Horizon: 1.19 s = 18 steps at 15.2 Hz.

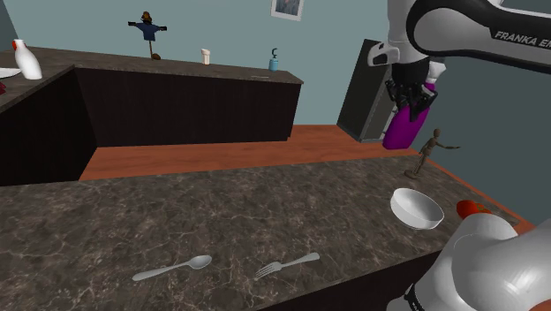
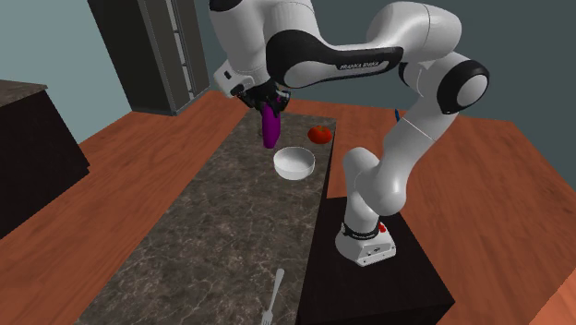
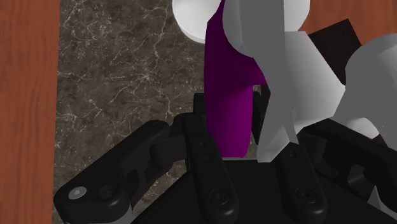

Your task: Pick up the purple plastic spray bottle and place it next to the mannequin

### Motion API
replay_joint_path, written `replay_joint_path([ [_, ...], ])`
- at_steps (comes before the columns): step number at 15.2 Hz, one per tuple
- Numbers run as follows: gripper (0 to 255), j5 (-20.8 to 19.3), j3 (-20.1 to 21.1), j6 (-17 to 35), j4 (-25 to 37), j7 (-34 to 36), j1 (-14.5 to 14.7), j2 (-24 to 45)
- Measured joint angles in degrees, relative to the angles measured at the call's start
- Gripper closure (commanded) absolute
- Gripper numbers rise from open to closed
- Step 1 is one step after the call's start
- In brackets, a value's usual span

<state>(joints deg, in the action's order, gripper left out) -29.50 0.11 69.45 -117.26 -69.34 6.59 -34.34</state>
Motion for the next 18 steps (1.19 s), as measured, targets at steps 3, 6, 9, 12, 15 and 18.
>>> replay_joint_path([
  [3,255,-2.4,-3.1,1.9,0.0,-3.3,-0.9,0.0],
  [6,255,-4.9,-6.7,4.4,0.3,-6.8,-1.9,0.6],
  [9,255,-7.4,-10.6,6.9,1.7,-10.8,-3.0,1.9],
  [12,255,-9.3,-14.5,10.0,2.8,-14.3,-3.9,3.6],
  [15,255,-10.8,-18.2,12.9,4.3,-17.6,-4.7,5.4],
  [18,255,-11.5,-22.4,16.3,7.5,-21.4,-5.4,9.0],
])
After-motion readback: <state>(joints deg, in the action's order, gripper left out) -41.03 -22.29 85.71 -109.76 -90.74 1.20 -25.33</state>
